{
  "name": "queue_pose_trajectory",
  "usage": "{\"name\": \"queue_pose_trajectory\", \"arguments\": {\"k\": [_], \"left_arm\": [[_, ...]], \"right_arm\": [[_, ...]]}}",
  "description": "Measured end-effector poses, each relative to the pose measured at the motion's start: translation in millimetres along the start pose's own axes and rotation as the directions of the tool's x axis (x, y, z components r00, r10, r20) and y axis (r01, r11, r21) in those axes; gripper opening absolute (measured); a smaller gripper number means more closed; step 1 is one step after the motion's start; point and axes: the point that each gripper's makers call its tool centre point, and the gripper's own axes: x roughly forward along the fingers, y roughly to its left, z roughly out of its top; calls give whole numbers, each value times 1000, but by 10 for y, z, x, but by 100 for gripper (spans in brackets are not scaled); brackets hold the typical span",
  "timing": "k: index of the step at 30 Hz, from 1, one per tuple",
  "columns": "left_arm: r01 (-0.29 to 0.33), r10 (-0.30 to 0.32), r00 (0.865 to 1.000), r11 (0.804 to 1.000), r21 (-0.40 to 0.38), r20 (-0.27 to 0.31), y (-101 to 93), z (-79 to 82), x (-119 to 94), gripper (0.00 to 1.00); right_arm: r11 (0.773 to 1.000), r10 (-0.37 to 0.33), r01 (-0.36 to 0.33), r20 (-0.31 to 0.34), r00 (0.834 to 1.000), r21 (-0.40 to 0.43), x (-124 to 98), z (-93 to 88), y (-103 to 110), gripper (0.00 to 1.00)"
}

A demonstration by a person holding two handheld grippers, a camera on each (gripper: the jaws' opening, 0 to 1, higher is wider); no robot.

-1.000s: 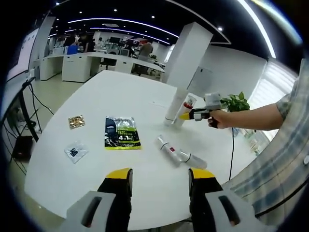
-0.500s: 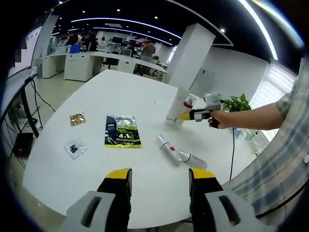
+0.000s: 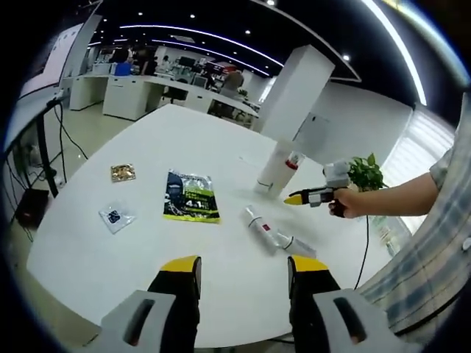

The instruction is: Arrange the skincare products in the storage area until every visible bottle or jar stands upright without overlapping.

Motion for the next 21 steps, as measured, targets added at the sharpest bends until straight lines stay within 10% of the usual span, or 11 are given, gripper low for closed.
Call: {"name": "queue_pose_trajectory", "arguments": {"k": [21], "left_arm": [[57,-56,998,991,-117,8,284,-49,-10,48]], "right_arm": [[999,12,-14,-56,998,-35,-125,-233,565,51]]}}
